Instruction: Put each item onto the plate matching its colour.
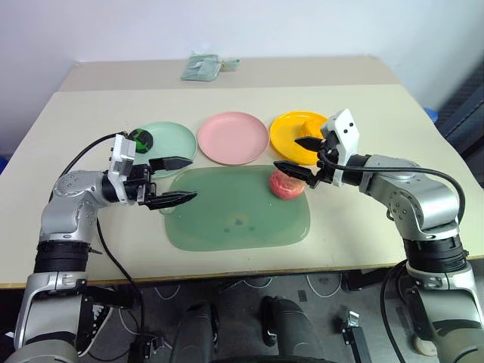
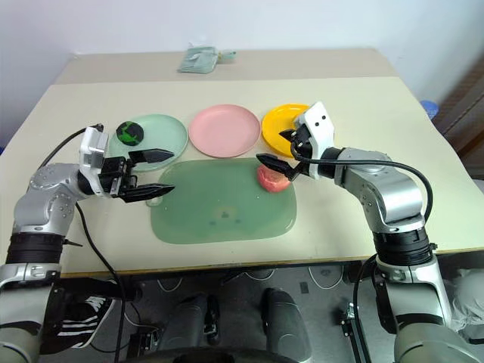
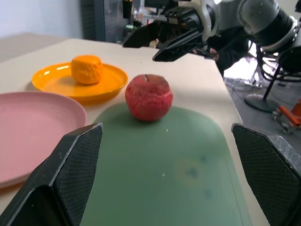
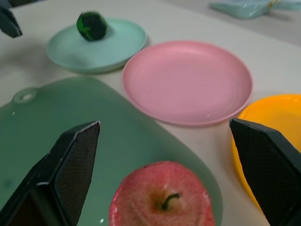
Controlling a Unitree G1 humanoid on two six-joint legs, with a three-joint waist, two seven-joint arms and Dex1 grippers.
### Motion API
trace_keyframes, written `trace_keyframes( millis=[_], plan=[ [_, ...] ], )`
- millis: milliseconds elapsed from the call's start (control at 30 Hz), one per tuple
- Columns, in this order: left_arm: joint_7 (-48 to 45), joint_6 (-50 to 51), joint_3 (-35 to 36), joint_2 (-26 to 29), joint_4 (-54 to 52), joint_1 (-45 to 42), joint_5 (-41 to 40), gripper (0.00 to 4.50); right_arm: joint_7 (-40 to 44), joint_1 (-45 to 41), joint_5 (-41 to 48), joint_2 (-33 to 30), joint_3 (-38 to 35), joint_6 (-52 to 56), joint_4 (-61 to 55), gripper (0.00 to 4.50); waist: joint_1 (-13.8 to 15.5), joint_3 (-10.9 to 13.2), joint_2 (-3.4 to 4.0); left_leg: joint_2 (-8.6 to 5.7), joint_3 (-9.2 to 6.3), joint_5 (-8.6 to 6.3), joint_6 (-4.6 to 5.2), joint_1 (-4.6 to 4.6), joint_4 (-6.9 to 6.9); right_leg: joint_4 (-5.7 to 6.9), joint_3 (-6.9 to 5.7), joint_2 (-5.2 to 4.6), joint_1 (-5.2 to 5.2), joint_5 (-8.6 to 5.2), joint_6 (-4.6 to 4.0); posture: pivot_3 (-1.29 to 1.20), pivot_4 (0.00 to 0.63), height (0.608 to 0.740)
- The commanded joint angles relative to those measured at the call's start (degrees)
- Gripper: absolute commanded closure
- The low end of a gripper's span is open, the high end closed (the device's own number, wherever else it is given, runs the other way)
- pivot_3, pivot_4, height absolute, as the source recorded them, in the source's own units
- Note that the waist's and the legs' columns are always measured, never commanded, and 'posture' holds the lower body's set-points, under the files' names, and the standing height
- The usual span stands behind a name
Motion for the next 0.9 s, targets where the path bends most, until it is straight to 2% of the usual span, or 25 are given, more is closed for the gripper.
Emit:
trace_keyframes(
  millis=[33, 400, 567, 767, 900],
  plan=[
    [-0.24, -0.31, 0.37, 0.22, -1.06, -1.53, -0.42, 0.00, -0.30, 0.60, -0.30, -0.38, 0.01, 1.10, -1.90, 0.04, 0.07, 0.00, 0.00, -0.01, 0.00, 0.00, 0.00, -0.01, 0.00, 0.00, 0.00, 0.00, -0.01, 0.00, 0.00, 0.00, 0.150, 0.740],
    [0.58, 2.43, 1.39, 1.33, -1.50, -0.71, -1.50, 0.00, 2.29, 3.97, -5.97, -2.72, 6.37, 0.26, 0.81, 0.04, -0.01, -0.01, -0.01, -0.01, -0.02, 0.00, 0.00, -0.01, 0.01, 0.00, 0.00, 0.01, 0.01, 0.00, 0.02, 0.00, 0.150, 0.740],
    [1.19, 2.27, 1.97, 0.83, -1.05, -0.05, -1.64, 0.00, 2.54, 2.53, -4.15, -0.57, 4.35, 0.89, 0.67, 1.20, -0.05, -0.03, -0.05, -0.01, -0.03, 0.00, 0.00, 0.03, 0.01, 0.01, 0.00, 0.02, 0.03, 0.00, 0.02, 0.00, 0.150, 0.740],
    [5.75, 0.27, 3.00, -0.24, 2.63, -1.50, 0.23, 0.00, 0.79, -1.17, -2.33, 2.35, 0.46, 0.70, 0.49, 1.20, -0.06, -0.02, -0.04, 0.00, -0.02, 0.00, 0.00, 0.00, 0.01, 0.02, 0.00, 0.03, 0.00, 0.01, 0.04, 0.00, 0.150, 0.740],
    [12.70, -3.39, 5.10, -2.51, 5.94, -3.24, 1.68, 0.00, -3.51, -10.50, -6.68, 8.29, 1.40, -8.00, 8.88, 1.20, -0.24, -0.02, -0.03, -0.01, -0.02, 0.00, 0.00, 0.01, 0.05, 0.03, 0.00, 0.03, 0.00, 0.02, 0.04, 0.00, 0.150, 0.740]
  ],
)
